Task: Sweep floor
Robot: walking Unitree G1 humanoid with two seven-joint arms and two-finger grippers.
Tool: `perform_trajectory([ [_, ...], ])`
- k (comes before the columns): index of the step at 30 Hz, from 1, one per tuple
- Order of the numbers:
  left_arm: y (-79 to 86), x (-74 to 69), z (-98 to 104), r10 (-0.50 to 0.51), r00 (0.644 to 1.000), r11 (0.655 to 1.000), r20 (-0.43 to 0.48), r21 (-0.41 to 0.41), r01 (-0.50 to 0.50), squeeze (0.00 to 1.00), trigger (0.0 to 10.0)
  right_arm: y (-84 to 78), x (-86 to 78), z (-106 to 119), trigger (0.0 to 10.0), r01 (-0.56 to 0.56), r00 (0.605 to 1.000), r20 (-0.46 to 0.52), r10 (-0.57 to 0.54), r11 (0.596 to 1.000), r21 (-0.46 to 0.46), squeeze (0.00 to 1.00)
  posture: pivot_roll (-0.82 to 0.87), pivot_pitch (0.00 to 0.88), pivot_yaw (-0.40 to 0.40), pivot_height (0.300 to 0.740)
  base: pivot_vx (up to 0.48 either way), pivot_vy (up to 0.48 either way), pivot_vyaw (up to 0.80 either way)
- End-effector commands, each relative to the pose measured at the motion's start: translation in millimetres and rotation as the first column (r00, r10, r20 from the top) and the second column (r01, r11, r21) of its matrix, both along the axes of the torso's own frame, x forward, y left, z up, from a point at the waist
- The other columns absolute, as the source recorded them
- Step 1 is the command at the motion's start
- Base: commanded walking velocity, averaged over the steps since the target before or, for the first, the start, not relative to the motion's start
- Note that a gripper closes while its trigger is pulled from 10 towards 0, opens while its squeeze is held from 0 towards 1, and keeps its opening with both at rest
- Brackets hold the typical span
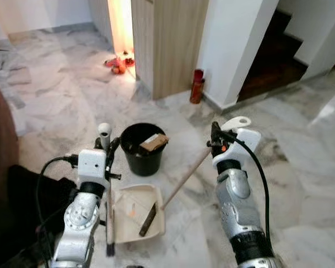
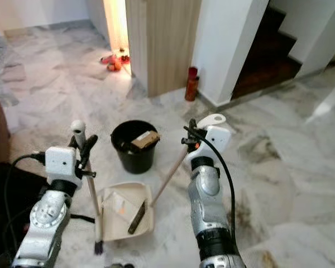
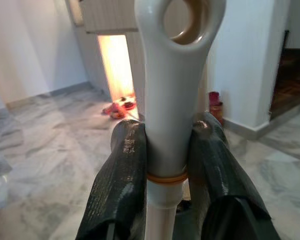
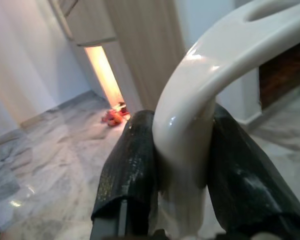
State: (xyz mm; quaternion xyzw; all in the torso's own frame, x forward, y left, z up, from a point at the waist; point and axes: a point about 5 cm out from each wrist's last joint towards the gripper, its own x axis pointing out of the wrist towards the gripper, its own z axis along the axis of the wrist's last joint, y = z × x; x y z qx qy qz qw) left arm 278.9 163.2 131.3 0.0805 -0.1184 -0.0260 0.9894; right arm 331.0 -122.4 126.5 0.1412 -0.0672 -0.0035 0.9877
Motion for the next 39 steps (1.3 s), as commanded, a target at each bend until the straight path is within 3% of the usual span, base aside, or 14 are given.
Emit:
perform_trajectory([
  [1,2.2,0.8,8.0,0.005,1.000,1.000,0.029,-0.013,-0.004,0.00,10.0,-0.6,2.1,11.9,10.0,0.011,0.999,0.050,-0.012,1.000,0.026,0.00,0.09,0.054,-0.063,0.740,0.000,0.000,0.00],
  [7,5.4,2.5,7.9,0.020,1.000,1.000,0.012,-0.002,-0.020,0.00,10.0,-0.7,2.7,12.3,10.0,0.015,0.999,0.051,-0.016,1.000,0.026,0.00,0.09,0.059,-0.060,0.740,0.000,0.000,0.00],
  [26,6.2,2.4,8.7,0.031,0.999,1.000,0.010,-0.004,-0.031,0.00,10.0,2.1,2.3,11.6,10.0,0.001,0.999,0.051,-0.002,1.000,0.021,0.00,0.10,0.066,-0.064,0.740,0.317,0.000,0.00],
  [39,1.5,0.6,8.3,0.005,1.000,1.000,0.021,-0.008,-0.005,0.00,10.0,2.3,2.6,15.3,10.0,-0.003,0.998,0.070,0.000,0.999,0.039,0.00,0.10,0.044,-0.062,0.740,0.000,0.000,0.00],
])
